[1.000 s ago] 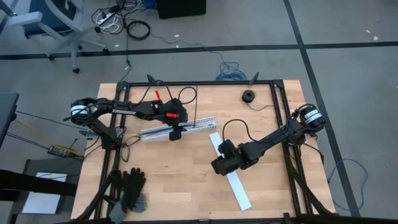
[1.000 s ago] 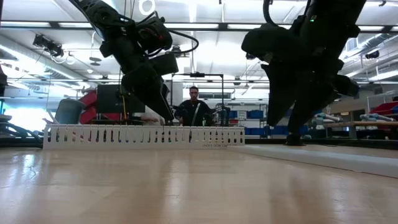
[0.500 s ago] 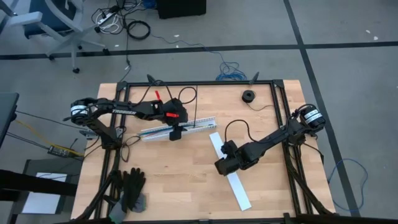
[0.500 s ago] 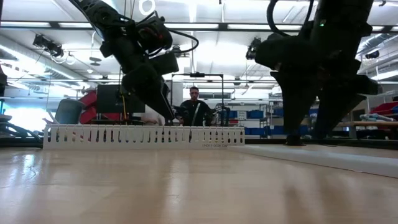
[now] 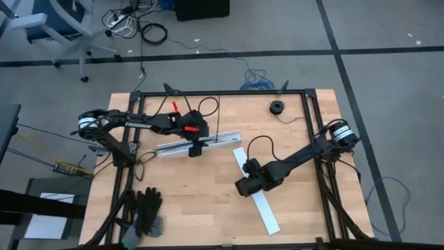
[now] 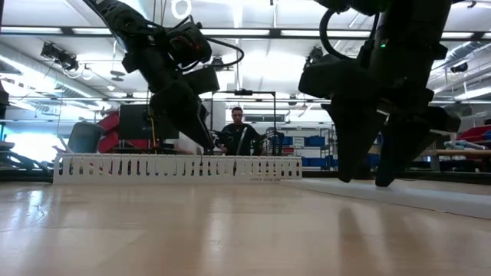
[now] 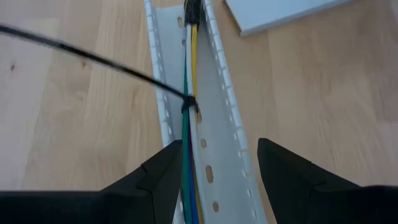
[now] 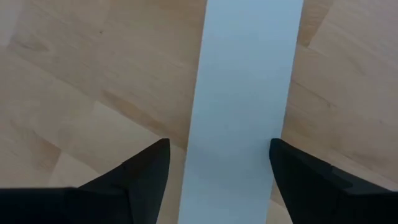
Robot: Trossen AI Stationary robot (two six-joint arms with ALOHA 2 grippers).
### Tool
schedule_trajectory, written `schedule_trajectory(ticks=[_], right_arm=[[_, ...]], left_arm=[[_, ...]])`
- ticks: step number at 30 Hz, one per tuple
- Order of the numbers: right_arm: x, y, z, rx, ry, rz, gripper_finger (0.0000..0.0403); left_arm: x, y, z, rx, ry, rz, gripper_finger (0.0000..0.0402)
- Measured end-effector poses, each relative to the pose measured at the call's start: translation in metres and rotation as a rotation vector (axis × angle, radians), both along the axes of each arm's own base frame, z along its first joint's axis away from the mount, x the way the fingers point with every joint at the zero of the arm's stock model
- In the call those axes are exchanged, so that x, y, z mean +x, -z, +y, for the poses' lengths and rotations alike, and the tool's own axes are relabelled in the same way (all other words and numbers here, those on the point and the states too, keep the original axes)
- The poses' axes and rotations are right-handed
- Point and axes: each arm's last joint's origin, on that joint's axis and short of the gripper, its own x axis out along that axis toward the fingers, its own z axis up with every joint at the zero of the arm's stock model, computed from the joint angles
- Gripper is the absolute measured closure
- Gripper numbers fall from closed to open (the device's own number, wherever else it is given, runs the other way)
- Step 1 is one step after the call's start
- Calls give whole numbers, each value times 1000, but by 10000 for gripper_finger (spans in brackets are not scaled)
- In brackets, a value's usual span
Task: Ziptie cables
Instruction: Close the white cable duct
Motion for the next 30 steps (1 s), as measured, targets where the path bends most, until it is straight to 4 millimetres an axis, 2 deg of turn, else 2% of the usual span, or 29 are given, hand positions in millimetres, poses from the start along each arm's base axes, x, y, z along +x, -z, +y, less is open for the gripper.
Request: schedule_trajectory(ticks=[10, 16, 23, 30], right_arm=[[-1, -4, -8, 58, -14, 78, 178], [-2, -19, -10, 52, -45, 9, 185], [-5, -40, -12, 32, -103, -59, 180], [-7, -47, -11, 9, -135, -82, 156]], left_arm=[[-6, 11, -2, -7, -3, 20, 218], [-6, 10, -2, -6, -3, 17, 218], [-6, 10, -2, -7, -4, 13, 218], [-6, 10, -2, -6, -4, 12, 218]])
